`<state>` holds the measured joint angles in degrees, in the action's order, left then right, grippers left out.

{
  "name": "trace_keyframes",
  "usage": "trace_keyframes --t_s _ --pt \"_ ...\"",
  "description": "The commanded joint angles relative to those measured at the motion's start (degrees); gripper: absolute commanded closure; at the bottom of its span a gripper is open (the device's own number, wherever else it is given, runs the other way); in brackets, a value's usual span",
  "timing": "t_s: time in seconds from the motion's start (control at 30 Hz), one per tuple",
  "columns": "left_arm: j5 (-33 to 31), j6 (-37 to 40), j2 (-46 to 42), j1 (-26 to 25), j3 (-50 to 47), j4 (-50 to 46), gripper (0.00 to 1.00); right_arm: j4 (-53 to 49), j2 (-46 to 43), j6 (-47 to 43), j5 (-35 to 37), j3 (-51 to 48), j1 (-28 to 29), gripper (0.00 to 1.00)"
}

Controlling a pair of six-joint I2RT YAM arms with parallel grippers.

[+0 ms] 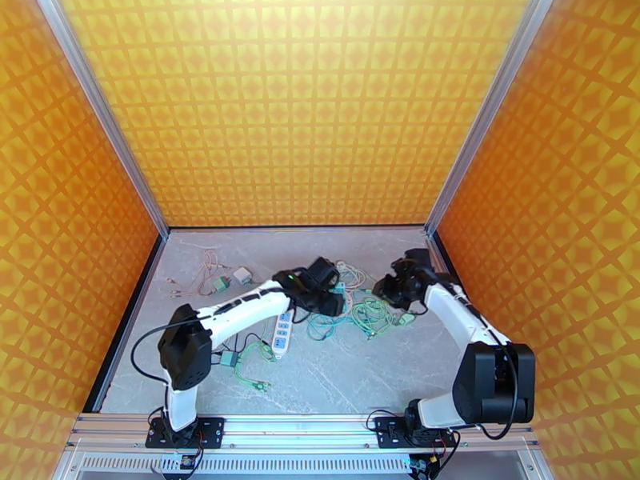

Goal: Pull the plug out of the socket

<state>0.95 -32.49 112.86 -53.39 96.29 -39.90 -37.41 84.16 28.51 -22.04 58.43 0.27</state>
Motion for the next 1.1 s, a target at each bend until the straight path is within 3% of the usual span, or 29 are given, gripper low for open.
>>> trace_keyframes --t_s 0.0,0.3,0.5,0.73,0.9,1.0,1.07 --pt "-4.2 0.7 4.3 -1.5 3.8 0.2 0.38 4.6 -1.8 1.7 -2.5 -3.2 1.1 0.75" --pt "-8.6 -3.0 0.9 -0.4 1.9 -0.5 0.40 12.1 -3.1 2.6 -8.1 -8.3 8.6 0.65" --pt "-8.7 -6.3 -6.8 2.5 -5.7 2.5 0.40 13.4 -1.6 3.0 -7.9 -10.2 11.4 0.67" --pt "-8.6 -6.9 -10.0 3.4 -8.0 2.8 0.39 12.7 1.2 1.4 -6.6 -11.6 11.9 0.71" --pt "-8.7 -7.0 -9.9 3.4 -8.0 2.9 0.39 14.6 1.3 1.6 -3.4 -12.2 11.9 0.76" --pt "-8.6 -6.8 -9.9 3.5 -8.0 2.9 0.39 15.4 1.6 1.6 -1.8 -11.6 11.9 0.84" --pt "-8.6 -6.7 -9.9 3.4 -7.9 2.9 0.39 14.3 1.2 0.8 0.3 -10.7 11.9 0.95"
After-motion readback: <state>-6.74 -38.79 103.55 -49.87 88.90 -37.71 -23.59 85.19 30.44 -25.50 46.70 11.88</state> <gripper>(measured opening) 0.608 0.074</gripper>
